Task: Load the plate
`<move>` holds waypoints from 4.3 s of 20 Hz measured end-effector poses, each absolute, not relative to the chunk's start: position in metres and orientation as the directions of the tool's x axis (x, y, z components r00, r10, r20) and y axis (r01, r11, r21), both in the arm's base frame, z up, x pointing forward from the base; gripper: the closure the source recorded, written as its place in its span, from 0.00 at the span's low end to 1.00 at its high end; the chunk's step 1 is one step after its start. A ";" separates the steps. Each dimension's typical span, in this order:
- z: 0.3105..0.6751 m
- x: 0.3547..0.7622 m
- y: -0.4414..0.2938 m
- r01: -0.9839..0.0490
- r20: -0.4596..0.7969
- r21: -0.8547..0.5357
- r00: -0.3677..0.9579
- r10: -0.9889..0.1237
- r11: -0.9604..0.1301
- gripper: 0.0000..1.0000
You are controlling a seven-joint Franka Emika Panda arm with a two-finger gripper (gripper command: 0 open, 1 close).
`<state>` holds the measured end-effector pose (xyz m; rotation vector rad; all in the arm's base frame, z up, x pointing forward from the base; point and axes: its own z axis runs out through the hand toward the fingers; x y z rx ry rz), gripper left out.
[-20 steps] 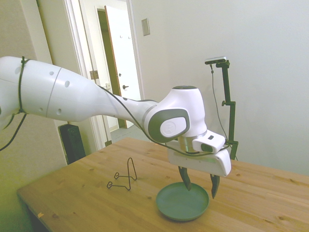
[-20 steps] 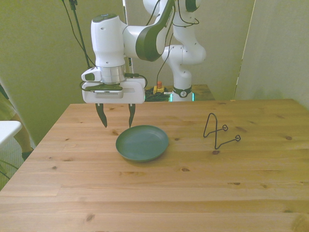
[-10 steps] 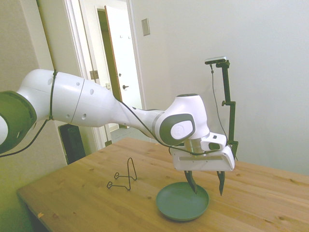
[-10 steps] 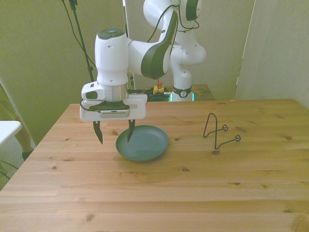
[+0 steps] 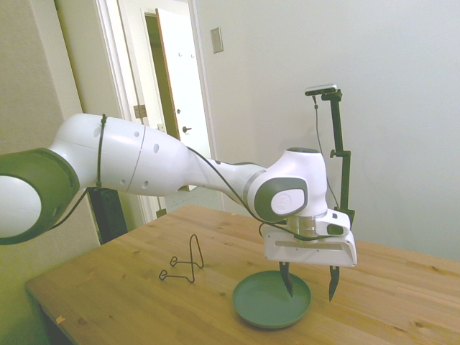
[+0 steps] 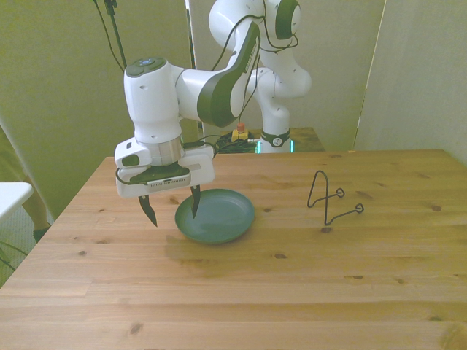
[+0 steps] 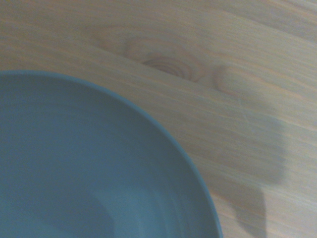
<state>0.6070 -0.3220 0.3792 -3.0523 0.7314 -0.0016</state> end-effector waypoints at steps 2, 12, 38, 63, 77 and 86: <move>0.373 0.611 -0.324 -0.421 -0.037 -0.027 0.907 -0.420 -0.907 0.00; 0.358 0.632 -0.307 -0.282 -0.173 -0.126 0.950 -0.259 -0.951 1.00; 0.350 0.635 -0.308 -0.231 -0.175 -0.139 0.963 -0.205 -0.963 1.00; 0.498 0.558 -0.284 -0.258 0.032 -0.123 0.964 -0.264 -0.958 1.00; 0.700 0.477 -0.154 -0.407 0.419 -0.077 0.815 -0.400 -0.910 1.00; 0.619 0.464 -0.008 -0.437 0.539 0.033 0.765 -0.352 -0.899 1.00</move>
